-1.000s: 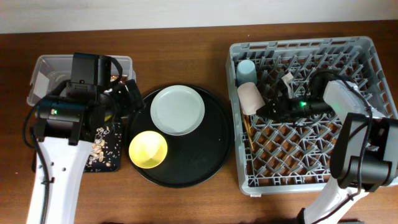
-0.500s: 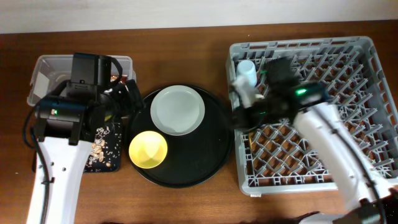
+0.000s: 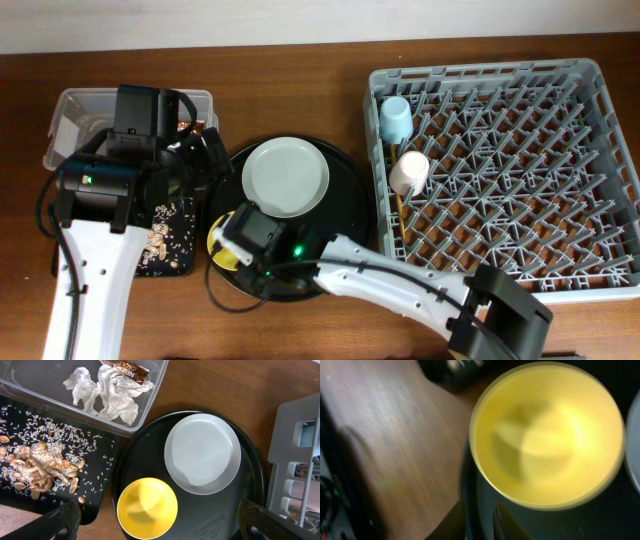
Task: Sort waste into correct bins and load items into the dishwasher rack
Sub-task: 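Reach the right gripper to the yellow bowl and grasp its rim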
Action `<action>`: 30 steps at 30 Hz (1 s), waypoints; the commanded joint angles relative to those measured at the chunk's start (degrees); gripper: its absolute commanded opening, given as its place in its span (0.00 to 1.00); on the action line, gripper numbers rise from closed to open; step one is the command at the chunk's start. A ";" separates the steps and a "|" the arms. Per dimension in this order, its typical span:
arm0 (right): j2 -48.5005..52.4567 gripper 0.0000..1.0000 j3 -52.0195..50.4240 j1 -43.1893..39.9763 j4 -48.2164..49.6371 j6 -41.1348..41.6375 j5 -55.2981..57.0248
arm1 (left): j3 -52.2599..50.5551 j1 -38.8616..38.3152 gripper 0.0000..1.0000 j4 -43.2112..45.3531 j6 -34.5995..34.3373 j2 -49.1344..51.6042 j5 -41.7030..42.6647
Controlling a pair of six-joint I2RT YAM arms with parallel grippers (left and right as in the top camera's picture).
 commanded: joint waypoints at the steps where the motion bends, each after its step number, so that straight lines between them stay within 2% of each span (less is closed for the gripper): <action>1: 1.81 0.27 0.07 1.62 1.36 -2.43 1.92 | 0.70 0.20 0.99 0.07 0.33 -0.48 -0.24; 2: 2.67 0.29 0.07 1.62 1.66 -2.45 2.03 | 0.70 0.20 0.99 0.07 0.31 -0.48 -0.24; 3: 4.00 0.40 0.07 1.62 2.64 -3.69 1.99 | 0.70 0.20 0.99 0.07 0.31 -0.48 -0.24; 4: 4.68 0.43 0.07 1.62 3.43 -5.53 2.01 | 0.68 0.20 0.99 0.07 0.33 -0.48 -0.24; 8: 5.44 0.44 0.07 1.62 6.34 -6.99 5.22 | 0.70 0.20 0.99 0.07 0.31 -0.48 -0.24; 10: 5.44 0.26 0.07 1.62 6.36 -7.02 5.22 | 0.70 0.20 0.99 0.07 0.31 -0.48 -0.24; 20: 10.10 0.26 0.07 1.62 7.43 -7.39 5.20 | 0.68 0.20 0.99 0.07 0.31 -0.48 -0.24; 21: 10.10 0.22 0.07 1.62 7.43 -7.37 5.18 | 0.70 0.20 0.99 0.07 0.31 -0.48 -0.24; 23: 9.77 0.04 0.13 1.62 7.39 -7.37 4.50 | 0.70 0.20 0.99 0.07 0.33 -0.48 -0.24; 26: 3.48 0.04 0.15 1.53 4.74 -7.37 3.34 | 0.68 0.20 0.99 0.07 0.31 -0.48 -0.24; 30: -4.07 0.05 0.15 1.51 -3.93 -6.38 10.14 | 0.70 0.20 0.99 0.07 0.33 -0.48 -0.24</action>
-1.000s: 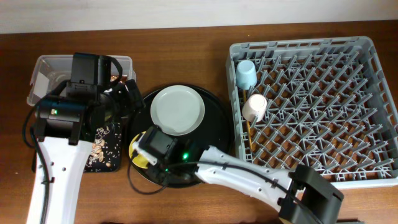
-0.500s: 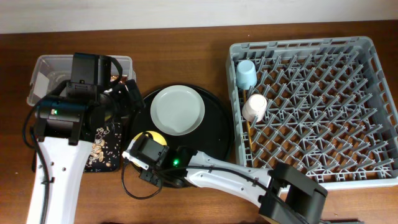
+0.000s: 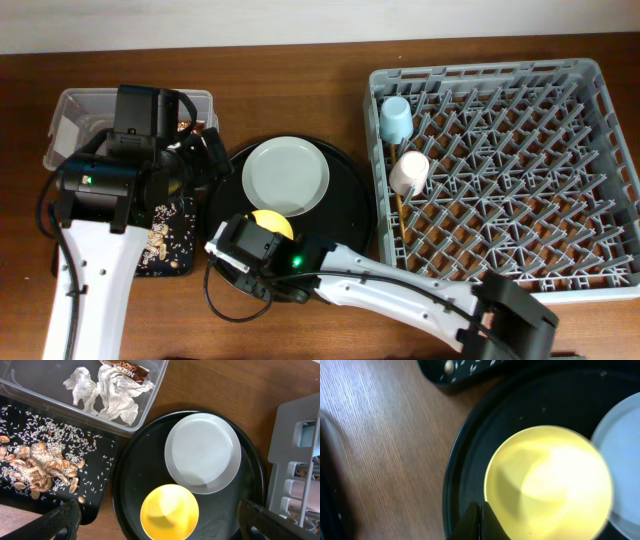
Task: Sort waste into correct bins and load items into the dishwasher rack
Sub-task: 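Reach the right gripper to the yellow bowl and grasp its rim, then carry the yellow bowl into the rack's front-left area and release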
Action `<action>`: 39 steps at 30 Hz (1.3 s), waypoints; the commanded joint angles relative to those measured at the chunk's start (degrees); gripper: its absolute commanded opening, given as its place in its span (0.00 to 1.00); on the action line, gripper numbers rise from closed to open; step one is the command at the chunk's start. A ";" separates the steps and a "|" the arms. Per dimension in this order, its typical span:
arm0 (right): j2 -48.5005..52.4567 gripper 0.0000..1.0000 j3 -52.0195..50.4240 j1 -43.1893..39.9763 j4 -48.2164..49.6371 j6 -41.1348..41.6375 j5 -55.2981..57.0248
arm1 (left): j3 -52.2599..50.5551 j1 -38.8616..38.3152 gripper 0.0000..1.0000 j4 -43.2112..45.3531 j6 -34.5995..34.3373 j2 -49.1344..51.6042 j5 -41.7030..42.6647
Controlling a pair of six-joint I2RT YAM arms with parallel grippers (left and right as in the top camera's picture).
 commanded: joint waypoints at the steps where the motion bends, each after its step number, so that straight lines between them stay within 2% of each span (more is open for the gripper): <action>1: -2.14 0.26 0.11 -0.11 -2.03 2.89 3.02 | 0.70 0.20 0.99 0.04 0.31 -0.48 -0.26; 4: -0.13 0.31 0.11 0.00 -0.24 2.86 2.82 | 0.70 0.20 0.99 0.04 0.33 -0.48 -0.24; 13: 11.67 0.31 0.11 -0.07 7.61 1.95 1.81 | 0.70 0.20 0.99 0.04 0.31 -0.48 -0.24; 14: 11.67 0.28 0.11 -0.07 7.63 1.97 1.77 | 0.70 0.20 0.99 0.04 0.33 -0.48 -0.24; 17: 11.65 0.08 0.11 0.00 7.43 1.99 1.77 | 0.70 0.20 0.99 0.04 0.33 -0.48 -0.24; 19: 11.21 0.04 0.11 0.00 6.93 2.01 1.77 | 0.68 0.20 0.99 0.04 0.31 -0.48 -0.24; 21: 7.43 0.04 0.28 -0.07 5.88 5.60 1.75 | 0.68 0.20 0.99 0.04 0.33 -0.48 -0.24; 26: -17.42 0.04 1.84 -0.48 -8.02 9.05 1.64 | 0.68 0.20 0.99 0.04 0.33 -0.48 -0.24; 28: -24.98 0.04 1.84 -5.77 -18.01 16.92 1.90 | 0.70 0.20 0.99 0.04 0.33 -0.48 -0.24; 29: -27.80 0.04 1.84 -11.34 -23.32 19.39 -0.92 | 0.70 0.20 0.99 0.04 0.33 -0.48 -0.24; 31: -30.47 0.04 1.84 -20.28 -26.38 19.12 -12.48 | 0.68 0.20 0.99 0.04 0.33 -0.48 -0.24; 33: -31.34 0.04 1.81 -31.93 -27.58 16.24 -27.02 | 0.70 0.20 0.99 0.04 0.33 -0.48 -0.24; 34: -31.32 0.04 0.92 -40.79 -27.56 10.69 -38.99 | 0.70 0.20 0.99 0.07 0.33 -0.48 -0.24; 36: -31.32 0.04 -1.25 -52.15 -27.82 5.49 -54.95 | 0.70 0.20 0.99 0.04 0.31 -0.48 -0.24; 38: -31.32 0.04 -7.06 -61.72 -28.26 4.90 -63.34 | 0.70 0.20 0.99 0.04 0.31 -0.48 -0.24; 39: -31.32 0.04 -9.60 -63.98 -28.17 4.83 -64.41 | 0.70 0.20 0.99 0.04 0.33 -0.48 -0.24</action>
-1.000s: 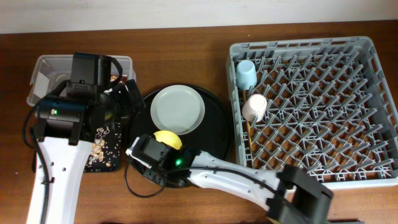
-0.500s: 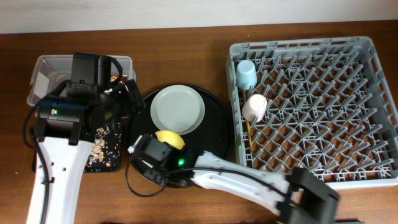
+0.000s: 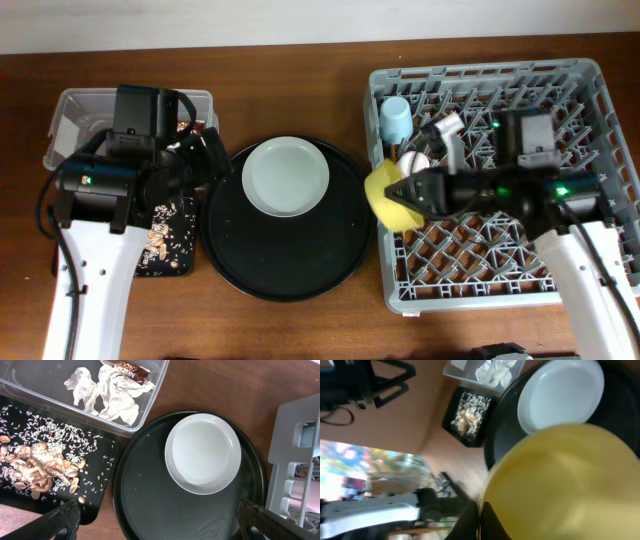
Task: Sort waste into correct bins and load items into the dishwasher rack
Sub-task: 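Carry the yellow bowl into the rack's front-left area and release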
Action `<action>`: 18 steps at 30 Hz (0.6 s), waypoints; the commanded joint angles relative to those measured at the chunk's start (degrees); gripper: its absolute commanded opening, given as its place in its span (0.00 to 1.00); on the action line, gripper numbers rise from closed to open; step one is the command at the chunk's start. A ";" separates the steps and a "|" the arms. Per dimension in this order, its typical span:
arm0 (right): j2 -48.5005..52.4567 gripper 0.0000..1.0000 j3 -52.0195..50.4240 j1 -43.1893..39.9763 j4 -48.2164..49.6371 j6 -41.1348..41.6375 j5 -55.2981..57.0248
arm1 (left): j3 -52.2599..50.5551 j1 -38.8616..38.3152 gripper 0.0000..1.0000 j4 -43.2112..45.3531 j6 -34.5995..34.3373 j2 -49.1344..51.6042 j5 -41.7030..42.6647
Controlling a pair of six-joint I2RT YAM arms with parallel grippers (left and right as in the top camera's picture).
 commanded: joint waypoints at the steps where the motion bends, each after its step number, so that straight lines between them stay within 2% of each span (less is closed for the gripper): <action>1: -0.46 0.04 -9.18 -8.81 0.37 -5.92 -14.45 | 0.68 0.15 0.99 0.02 0.31 -0.48 -0.24; 3: -0.35 0.04 -17.64 -15.06 0.96 -11.98 -31.71 | 0.66 0.15 0.99 0.02 0.33 -0.48 -0.24; 4: -0.35 0.04 -19.67 -16.46 0.96 -12.26 -32.26 | 0.66 0.15 0.99 0.02 0.33 -0.48 -0.24; 9: -0.35 0.04 -28.37 -18.67 2.14 -16.96 -31.58 | 0.68 0.15 0.99 0.04 0.31 -0.48 -0.24; 13: -0.35 0.04 -29.11 -19.50 3.45 -16.92 -26.99 | 0.68 0.15 0.99 0.04 0.31 -0.48 -0.24; 16: -0.20 0.04 -29.66 -25.14 2.80 -16.94 -23.39 | 0.66 0.15 0.99 0.04 0.31 -0.48 -0.24; 18: -0.13 0.05 -29.70 -25.73 2.71 -16.94 -20.76 | 0.66 0.15 0.99 0.04 0.33 -0.48 -0.24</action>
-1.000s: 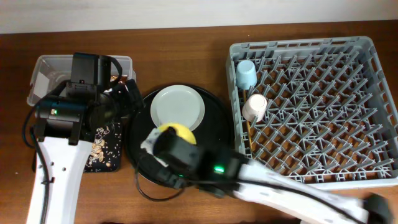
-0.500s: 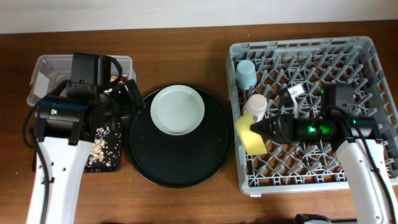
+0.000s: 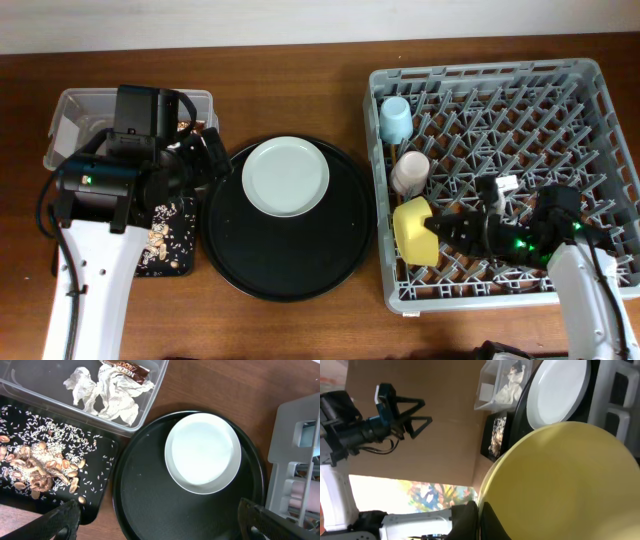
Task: Sort waste into correct bins and load items into the dishwasher rack
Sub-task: 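Carry the yellow bowl into the rack's front-left area and release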
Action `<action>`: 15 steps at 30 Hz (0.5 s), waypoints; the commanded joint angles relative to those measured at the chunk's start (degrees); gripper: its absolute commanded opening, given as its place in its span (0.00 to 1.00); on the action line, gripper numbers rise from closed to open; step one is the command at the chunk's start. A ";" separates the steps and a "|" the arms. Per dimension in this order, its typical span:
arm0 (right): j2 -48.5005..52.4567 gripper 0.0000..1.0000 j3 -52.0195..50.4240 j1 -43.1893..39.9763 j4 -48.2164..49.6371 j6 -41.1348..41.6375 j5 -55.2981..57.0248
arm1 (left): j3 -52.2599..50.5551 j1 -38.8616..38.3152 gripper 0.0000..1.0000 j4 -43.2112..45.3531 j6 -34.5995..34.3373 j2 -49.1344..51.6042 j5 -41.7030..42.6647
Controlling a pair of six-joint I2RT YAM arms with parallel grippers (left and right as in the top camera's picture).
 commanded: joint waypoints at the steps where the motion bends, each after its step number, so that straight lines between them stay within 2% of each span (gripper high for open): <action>1: -0.11 0.08 -0.52 -0.74 0.00 -0.98 4.44 | 0.68 0.15 0.99 0.04 0.31 -0.48 -0.24; 3: -0.11 0.06 -0.52 -0.74 -1.68 -0.79 1.75 | 0.70 0.15 0.99 0.07 0.33 -0.48 -0.24; 5: -0.11 0.04 -0.52 -0.74 -3.15 -0.76 -7.39 | 0.68 0.15 0.99 0.07 0.33 -0.48 -0.24; 9: -0.11 0.04 -1.07 -0.74 -3.69 -3.26 -7.34 | 0.68 0.15 0.99 0.07 0.31 -0.48 -0.24; 11: -0.11 0.04 -2.58 -0.74 -3.39 -4.00 -3.23 | 0.68 0.15 0.99 0.04 0.31 -0.48 -0.24; 15: 0.68 0.04 -8.59 -0.76 4.26 -3.78 -2.60 | 0.68 0.15 0.99 0.04 0.33 -0.48 -0.24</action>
